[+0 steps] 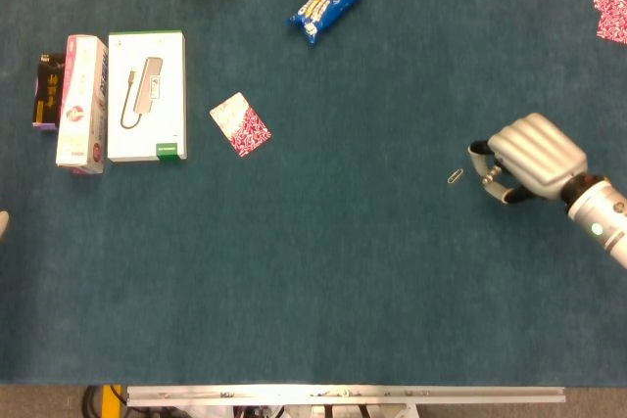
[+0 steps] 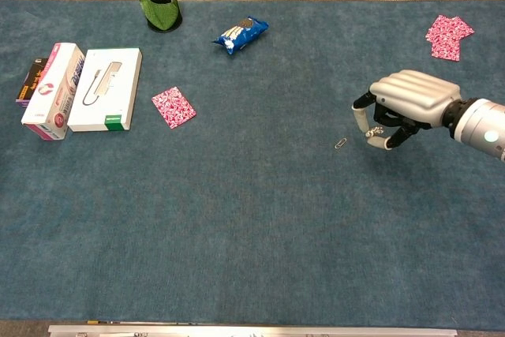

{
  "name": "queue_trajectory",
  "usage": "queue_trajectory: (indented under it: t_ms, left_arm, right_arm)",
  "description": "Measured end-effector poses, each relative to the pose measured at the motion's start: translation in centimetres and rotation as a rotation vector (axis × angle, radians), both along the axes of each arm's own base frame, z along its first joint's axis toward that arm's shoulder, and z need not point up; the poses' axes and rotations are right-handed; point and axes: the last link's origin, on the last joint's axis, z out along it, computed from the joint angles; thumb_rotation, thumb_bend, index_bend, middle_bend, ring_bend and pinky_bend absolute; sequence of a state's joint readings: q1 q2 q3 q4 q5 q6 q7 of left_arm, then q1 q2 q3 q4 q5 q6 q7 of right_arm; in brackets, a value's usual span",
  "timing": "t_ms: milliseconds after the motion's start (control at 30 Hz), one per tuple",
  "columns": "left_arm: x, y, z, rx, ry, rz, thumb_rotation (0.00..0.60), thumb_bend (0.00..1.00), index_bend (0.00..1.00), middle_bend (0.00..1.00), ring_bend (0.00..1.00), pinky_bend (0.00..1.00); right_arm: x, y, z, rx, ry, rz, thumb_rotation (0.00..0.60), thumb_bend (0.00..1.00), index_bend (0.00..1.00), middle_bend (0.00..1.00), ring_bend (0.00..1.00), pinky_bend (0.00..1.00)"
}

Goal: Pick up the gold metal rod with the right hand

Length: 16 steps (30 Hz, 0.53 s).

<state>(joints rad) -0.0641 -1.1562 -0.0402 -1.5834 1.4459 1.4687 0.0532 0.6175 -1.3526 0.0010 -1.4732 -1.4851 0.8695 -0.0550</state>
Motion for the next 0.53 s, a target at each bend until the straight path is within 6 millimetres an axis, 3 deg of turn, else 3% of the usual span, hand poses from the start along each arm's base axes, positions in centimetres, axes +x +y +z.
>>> queue_trajectory:
  t_ms: [233,533]
  left_arm:
    - [0.2,-0.1,0.0,-0.002,0.005,0.003,0.600,0.20,0.00,0.05,0.04,0.04]
    - [0.2,-0.3,0.0,-0.003,0.004,0.009,0.600,0.20,0.00,0.05,0.04,0.04]
  right_arm:
    - [1.8,-0.5,0.6,-0.012,-0.108,-0.002,0.600,0.33,0.71,1.00,1.00,1.00]
    - [3.6,0.0,-0.9,0.046,-0.151,0.037,0.600,0.33,0.71,1.00,1.00,1.00]
